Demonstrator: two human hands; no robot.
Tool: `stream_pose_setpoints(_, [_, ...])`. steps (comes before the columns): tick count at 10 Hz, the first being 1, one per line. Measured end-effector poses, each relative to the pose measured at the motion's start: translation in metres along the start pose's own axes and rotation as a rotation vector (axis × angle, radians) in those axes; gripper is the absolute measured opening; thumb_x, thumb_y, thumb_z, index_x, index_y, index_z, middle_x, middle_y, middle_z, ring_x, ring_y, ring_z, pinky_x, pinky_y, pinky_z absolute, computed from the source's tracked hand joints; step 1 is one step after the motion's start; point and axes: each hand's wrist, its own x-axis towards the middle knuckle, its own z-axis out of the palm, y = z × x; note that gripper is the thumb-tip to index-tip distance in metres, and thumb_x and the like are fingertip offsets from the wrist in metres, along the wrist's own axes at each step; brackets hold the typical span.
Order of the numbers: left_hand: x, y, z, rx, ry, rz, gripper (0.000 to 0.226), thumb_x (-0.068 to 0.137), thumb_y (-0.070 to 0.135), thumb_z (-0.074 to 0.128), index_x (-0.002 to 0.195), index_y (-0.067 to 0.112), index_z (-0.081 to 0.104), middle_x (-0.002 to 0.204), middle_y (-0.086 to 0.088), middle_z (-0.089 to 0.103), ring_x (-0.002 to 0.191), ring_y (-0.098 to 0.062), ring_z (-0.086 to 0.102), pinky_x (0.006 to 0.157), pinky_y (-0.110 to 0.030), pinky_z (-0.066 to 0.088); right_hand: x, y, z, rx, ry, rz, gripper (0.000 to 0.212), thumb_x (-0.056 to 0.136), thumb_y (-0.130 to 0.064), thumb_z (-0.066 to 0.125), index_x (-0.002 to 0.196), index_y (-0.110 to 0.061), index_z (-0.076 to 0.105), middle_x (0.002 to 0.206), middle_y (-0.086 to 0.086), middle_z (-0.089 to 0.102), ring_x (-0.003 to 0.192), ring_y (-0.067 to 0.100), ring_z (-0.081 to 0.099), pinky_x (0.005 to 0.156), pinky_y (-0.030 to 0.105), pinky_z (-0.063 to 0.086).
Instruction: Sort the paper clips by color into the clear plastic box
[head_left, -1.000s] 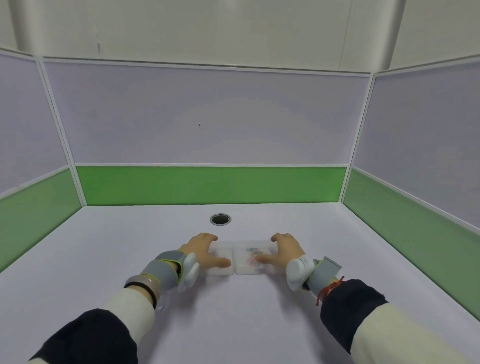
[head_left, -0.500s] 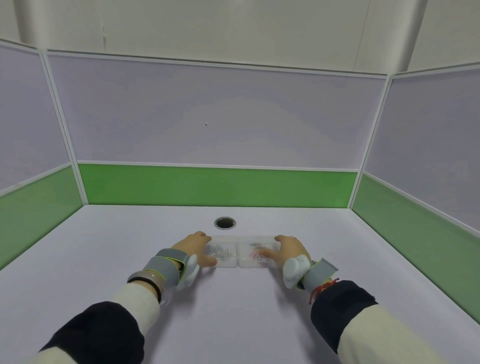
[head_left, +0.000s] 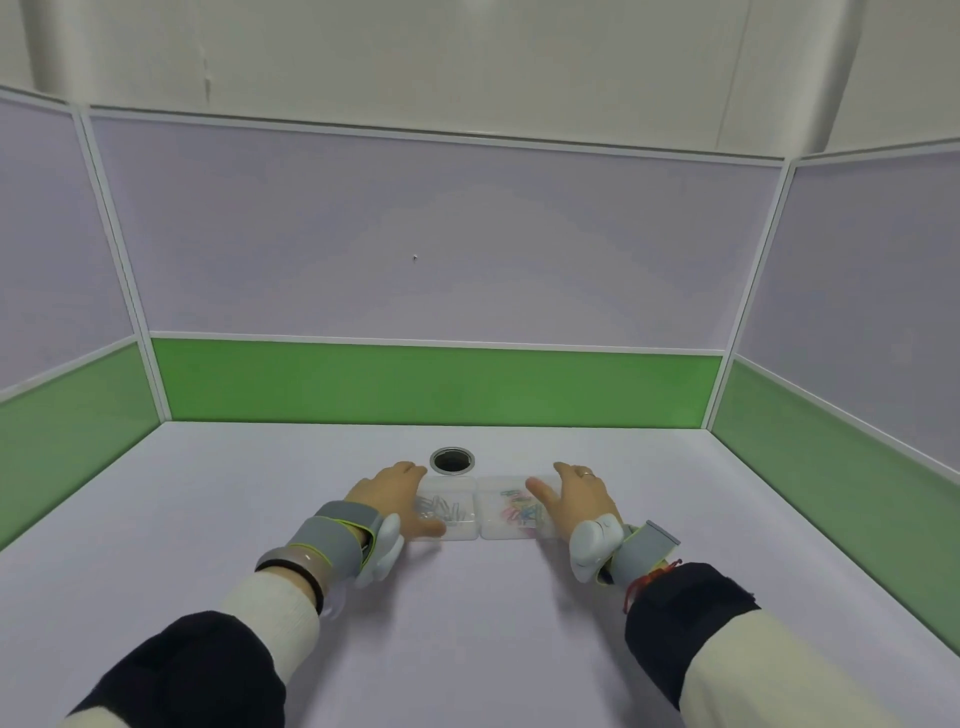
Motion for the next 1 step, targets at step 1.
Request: stream_pose_setpoints(1, [-0.0029,0.0054,-0.0166,-0.028,0.079,0.026,0.077,0.087,0.049,0.054,0.149,0.017,0.022,0.158,0.0,0.022,0.144,-0.019,0.026,0.116,-0.037,0.027,-0.0005,-0.0122,-0.0143,0.012,0.041,-0.07,0.06,0.092,-0.05,0.039,0.14,-0.014,0.036,0.148,0.01,0.036,0.137,0.029,0.031,0.109,0.042,0.033])
